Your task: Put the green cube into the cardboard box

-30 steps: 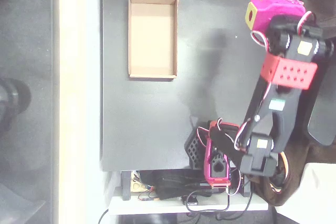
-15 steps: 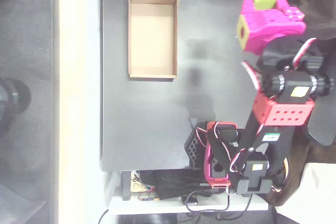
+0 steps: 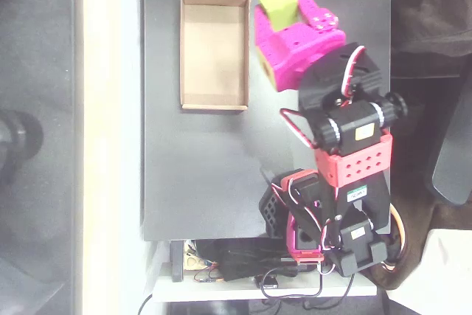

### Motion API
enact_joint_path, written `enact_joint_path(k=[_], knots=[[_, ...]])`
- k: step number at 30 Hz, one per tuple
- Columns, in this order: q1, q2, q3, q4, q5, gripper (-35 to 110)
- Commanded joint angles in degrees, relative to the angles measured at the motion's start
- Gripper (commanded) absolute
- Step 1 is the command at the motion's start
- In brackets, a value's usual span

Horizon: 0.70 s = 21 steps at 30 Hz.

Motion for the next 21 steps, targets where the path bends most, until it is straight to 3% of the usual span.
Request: enact_joint_path(k=[1,21], knots=[[-3.16,-0.79,-0.35,-0.18,0.0,14],[-8.09,-26.89,-1.23,-0.26,0.0,14]])
